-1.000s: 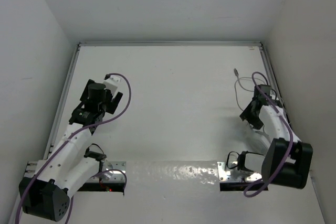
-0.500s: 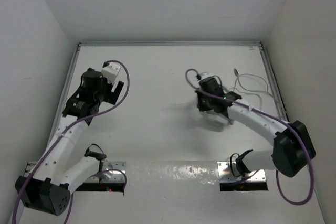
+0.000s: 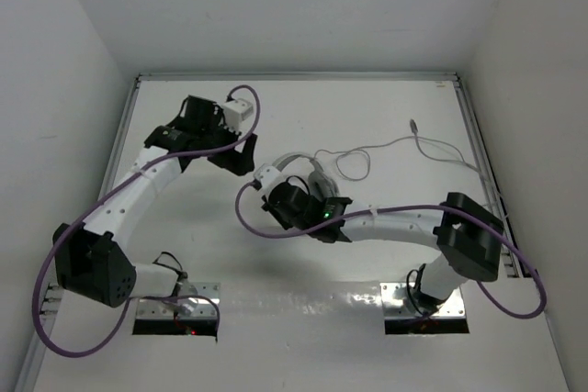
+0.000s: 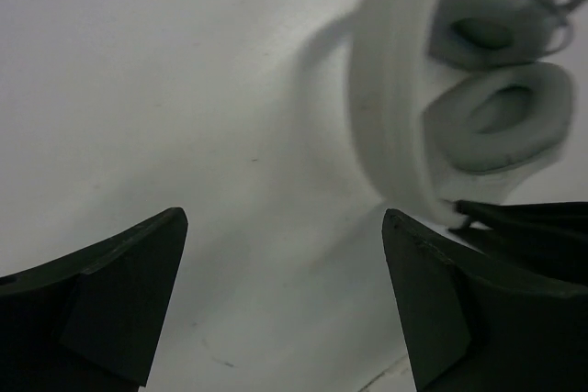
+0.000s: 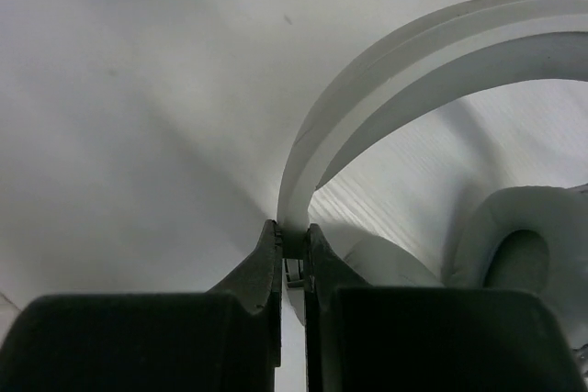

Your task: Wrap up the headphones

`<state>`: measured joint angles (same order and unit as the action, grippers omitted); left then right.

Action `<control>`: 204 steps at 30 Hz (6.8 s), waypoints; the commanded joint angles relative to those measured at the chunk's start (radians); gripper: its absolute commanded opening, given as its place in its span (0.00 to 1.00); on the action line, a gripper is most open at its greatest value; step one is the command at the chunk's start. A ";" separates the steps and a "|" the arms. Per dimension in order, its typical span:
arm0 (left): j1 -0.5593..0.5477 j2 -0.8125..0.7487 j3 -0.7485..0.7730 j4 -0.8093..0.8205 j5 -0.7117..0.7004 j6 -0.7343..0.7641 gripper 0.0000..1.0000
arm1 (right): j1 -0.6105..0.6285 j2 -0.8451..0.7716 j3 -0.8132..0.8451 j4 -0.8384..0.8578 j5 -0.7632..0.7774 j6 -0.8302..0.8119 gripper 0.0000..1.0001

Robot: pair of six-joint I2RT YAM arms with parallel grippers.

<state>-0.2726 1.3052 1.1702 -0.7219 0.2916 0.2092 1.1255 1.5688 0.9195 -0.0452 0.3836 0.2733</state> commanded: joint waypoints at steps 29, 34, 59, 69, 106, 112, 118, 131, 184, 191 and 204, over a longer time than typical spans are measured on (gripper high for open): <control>-0.048 0.043 0.063 0.084 -0.341 -0.047 0.00 | 0.082 -0.067 0.439 -0.094 -0.093 -0.181 0.87; 0.059 0.036 0.111 0.084 -0.195 0.011 0.00 | 0.073 -0.374 0.437 -0.154 -0.132 -0.184 0.91; 0.064 0.058 0.364 0.168 -0.148 0.056 0.00 | -0.711 -0.244 -0.084 0.329 -0.516 -0.057 0.97; 0.096 0.299 0.586 0.058 0.052 0.030 0.00 | -0.760 0.201 0.254 0.361 -0.525 -0.004 0.48; -0.042 0.322 0.625 -0.027 0.063 0.156 0.00 | -0.807 0.551 1.125 0.087 -0.661 -0.065 0.00; -0.047 0.367 0.617 -0.037 0.031 0.137 0.00 | -0.750 0.484 1.096 0.129 -0.664 -0.115 0.00; -0.048 0.374 0.625 -0.039 0.055 0.145 0.00 | -0.745 0.494 1.113 0.151 -0.644 -0.074 0.00; -0.056 0.351 0.681 -0.050 0.053 0.119 0.00 | -0.777 0.533 0.973 0.199 -0.598 0.090 0.00; 0.268 0.689 1.140 0.271 0.164 -0.901 0.00 | -0.363 0.533 0.699 -0.240 -0.753 -0.192 0.00; 0.268 0.735 1.148 0.208 -0.038 -0.753 0.00 | -0.285 0.449 0.750 -0.361 -0.786 -0.214 0.00; 0.268 0.782 1.165 0.302 -0.248 -0.568 0.00 | -0.211 0.281 0.737 -0.481 -0.749 -0.264 0.00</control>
<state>-0.0090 2.1006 2.2780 -0.5556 0.1150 -0.3988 0.8928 1.8900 1.5978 -0.4885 -0.3660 0.0364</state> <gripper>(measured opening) 0.132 0.002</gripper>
